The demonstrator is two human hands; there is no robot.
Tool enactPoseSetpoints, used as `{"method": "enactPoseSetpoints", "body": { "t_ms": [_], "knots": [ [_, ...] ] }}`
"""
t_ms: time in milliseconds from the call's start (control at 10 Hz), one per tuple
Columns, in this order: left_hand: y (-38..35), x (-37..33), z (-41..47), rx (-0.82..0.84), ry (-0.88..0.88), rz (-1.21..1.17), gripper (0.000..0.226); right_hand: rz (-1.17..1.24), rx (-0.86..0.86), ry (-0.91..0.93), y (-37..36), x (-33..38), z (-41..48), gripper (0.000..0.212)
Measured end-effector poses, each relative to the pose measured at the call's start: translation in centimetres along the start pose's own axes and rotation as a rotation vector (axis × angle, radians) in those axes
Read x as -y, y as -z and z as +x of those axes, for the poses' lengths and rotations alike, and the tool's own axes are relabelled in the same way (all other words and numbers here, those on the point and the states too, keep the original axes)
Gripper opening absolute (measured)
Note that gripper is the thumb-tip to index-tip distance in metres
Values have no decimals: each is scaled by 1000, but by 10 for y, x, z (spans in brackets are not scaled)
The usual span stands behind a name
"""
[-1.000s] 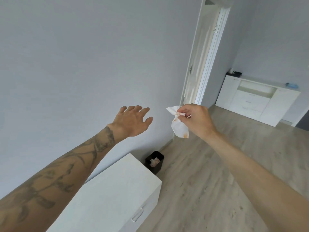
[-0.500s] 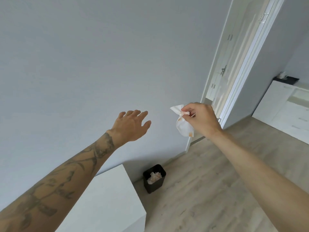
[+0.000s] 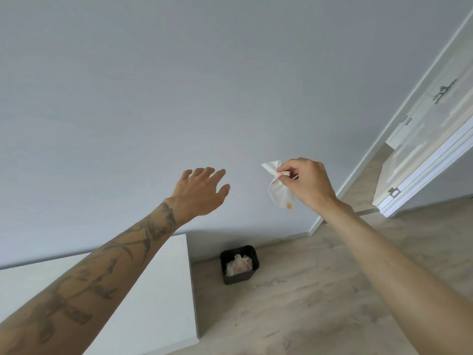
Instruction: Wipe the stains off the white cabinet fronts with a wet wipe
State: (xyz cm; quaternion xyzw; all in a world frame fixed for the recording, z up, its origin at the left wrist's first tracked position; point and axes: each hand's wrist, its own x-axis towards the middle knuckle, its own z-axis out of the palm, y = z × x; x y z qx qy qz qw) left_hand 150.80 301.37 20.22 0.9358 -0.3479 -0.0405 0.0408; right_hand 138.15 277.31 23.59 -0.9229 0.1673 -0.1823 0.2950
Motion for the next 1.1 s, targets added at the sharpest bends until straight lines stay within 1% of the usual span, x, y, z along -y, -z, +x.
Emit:
{"method": "enactPoseSetpoints", "body": {
  "t_ms": [200,300,500,600,800,900,1000,1100],
  "knots": [
    [-83,2,58,135,95,-22,57,53,168,-47,-77,-79,54,16],
    [-134,3,80,178,135,30,56,51,261,-95,-124,-126,65,15],
    [-268,-1,113,312,184,71,53,20,418,-142,-244,-246,63,16],
    [-348,-2,128,326,209,47,50,-5,464,-154,-314,-310,56,17],
    [-521,6,147,380,217,54,60,-16,507,-193,-453,-430,33,20],
    [-590,10,154,403,226,51,60,-35,533,-196,-513,-478,24,22],
    [-629,14,158,393,226,55,60,-82,552,-185,-546,-507,18,16],
    [-629,15,161,366,232,33,60,-91,520,-172,-546,-511,15,16]
  ]
}}
